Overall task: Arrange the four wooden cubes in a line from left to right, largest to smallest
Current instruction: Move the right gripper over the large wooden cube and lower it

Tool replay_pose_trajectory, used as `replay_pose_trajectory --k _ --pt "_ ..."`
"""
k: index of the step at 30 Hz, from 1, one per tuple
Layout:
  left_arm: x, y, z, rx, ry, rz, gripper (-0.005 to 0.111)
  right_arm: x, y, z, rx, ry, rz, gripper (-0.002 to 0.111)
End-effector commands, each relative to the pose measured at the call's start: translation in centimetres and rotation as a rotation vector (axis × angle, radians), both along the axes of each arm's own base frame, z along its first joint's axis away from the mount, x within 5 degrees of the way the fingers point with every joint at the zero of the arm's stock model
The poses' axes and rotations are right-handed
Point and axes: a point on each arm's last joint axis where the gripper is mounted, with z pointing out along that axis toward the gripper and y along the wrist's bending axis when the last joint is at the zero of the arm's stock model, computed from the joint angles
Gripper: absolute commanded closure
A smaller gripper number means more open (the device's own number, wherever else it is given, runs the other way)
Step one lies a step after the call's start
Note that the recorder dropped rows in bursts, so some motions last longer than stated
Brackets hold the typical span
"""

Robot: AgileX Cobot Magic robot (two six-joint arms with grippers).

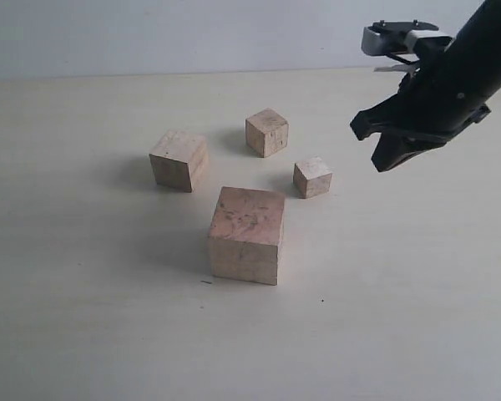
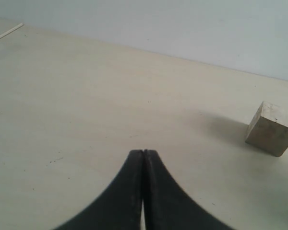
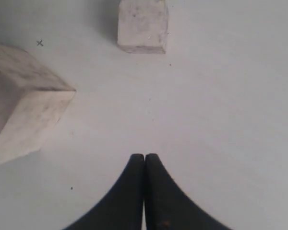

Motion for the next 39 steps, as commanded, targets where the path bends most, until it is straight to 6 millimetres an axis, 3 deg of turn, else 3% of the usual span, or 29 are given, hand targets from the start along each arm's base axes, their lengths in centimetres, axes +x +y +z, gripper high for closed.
replay_pose_trajectory --k 1,4,12,19,24,26,27,30,34,37,39 --pt "0.0 0.0 0.0 0.001 -0.008 -0.005 0.107 1.2 0.8 -0.8 0.058 -0.029 -0.049 0.108" --pt "0.0 0.0 0.0 0.001 -0.008 -0.005 0.107 1.8 1.2 -0.4 0.109 -0.080 -0.076 0.108" --pt "0.0 0.0 0.0 0.001 -0.008 -0.004 0.107 3.0 2.4 2.2 0.193 -0.198 0.073 0.107" --pt "0.0 0.0 0.0 0.001 -0.008 -0.004 0.107 3.0 4.5 3.6 0.381 -0.195 0.326 0.087" --pt "0.0 0.0 0.0 0.001 -0.008 -0.004 0.107 2.7 5.3 2.6 0.381 -0.163 0.458 0.056" --pt "0.0 0.0 0.0 0.001 -0.008 -0.004 0.107 1.8 6.6 2.6 0.393 -0.150 0.505 0.047" --pt "0.0 0.0 0.0 0.001 -0.008 -0.004 0.107 0.6 8.3 2.7 0.404 -0.141 0.562 0.041" --pt "0.0 0.0 0.0 0.001 -0.008 -0.004 0.107 -1.5 11.2 2.0 0.275 -0.183 0.699 0.041" --pt "0.0 0.0 0.0 0.001 -0.008 -0.004 0.107 -0.4 11.2 1.7 0.138 -0.294 0.618 0.029" --pt "0.0 0.0 0.0 0.001 -0.008 -0.004 0.107 -0.5 11.8 1.8 0.216 -0.285 0.584 0.015" --pt "0.0 0.0 0.0 0.001 -0.008 -0.004 0.107 -1.2 12.4 1.5 0.246 -0.267 0.674 0.015"
